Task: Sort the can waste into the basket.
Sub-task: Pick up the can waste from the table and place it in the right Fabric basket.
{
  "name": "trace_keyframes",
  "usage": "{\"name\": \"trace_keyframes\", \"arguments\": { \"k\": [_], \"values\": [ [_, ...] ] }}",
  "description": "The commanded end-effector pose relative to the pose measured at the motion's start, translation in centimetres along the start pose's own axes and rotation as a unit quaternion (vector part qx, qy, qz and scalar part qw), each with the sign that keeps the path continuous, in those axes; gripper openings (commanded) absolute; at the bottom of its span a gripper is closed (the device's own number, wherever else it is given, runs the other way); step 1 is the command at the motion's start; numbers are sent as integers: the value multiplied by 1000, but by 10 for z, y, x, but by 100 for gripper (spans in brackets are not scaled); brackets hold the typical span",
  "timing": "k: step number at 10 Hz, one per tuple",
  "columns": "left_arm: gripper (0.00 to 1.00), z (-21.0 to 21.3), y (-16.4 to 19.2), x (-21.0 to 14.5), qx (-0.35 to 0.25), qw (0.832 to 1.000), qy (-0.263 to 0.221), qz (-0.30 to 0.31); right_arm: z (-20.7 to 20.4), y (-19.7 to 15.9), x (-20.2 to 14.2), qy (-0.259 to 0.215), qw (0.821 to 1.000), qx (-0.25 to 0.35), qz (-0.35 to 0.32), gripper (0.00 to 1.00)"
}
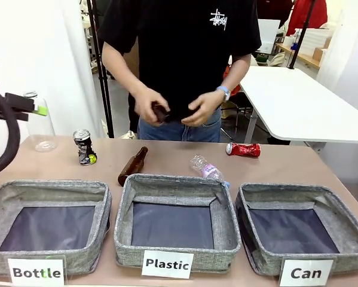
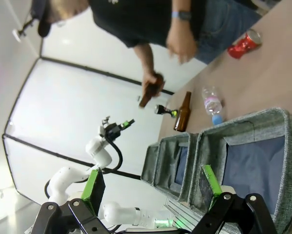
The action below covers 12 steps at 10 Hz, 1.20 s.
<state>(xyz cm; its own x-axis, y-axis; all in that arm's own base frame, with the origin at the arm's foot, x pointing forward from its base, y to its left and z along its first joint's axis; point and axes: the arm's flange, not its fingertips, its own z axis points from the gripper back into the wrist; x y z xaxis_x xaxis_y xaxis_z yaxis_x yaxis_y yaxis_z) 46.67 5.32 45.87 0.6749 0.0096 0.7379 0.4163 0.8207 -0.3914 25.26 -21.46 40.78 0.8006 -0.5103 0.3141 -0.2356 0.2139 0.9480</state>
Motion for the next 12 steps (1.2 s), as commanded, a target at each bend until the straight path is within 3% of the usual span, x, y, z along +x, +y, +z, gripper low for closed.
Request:
{"name": "trace_keyframes", "arguments": {
  "k": [1, 2, 3, 5, 6, 10, 12],
  "values": [
    [100, -27, 16, 16, -23, 999, 29, 9, -1, 1, 3, -9, 1000, 9, 14, 100],
    [100, -31, 22, 10, -43, 995, 91, -12, -1, 1, 3, -9, 1000, 9, 14, 100],
    [100, 7, 34, -1, -76, 994, 83, -16, -1, 1, 3, -9, 1000, 9, 14, 100],
    [100, 123, 68, -38, -128, 992, 8, -8, -1, 1, 3, -9, 1000, 9, 14, 100],
    [100, 158, 87, -58, -161, 987, -2, 10, -1, 1, 3, -9, 1000, 9, 14, 100],
    [100, 190, 138, -100, -253, 967, -18, 12, -1, 1, 3, -9, 1000, 9, 14, 100],
    [100, 187, 142, -98, -235, 971, -32, 38, -1, 1, 3, -9, 1000, 9, 14, 100]
  ]
}}
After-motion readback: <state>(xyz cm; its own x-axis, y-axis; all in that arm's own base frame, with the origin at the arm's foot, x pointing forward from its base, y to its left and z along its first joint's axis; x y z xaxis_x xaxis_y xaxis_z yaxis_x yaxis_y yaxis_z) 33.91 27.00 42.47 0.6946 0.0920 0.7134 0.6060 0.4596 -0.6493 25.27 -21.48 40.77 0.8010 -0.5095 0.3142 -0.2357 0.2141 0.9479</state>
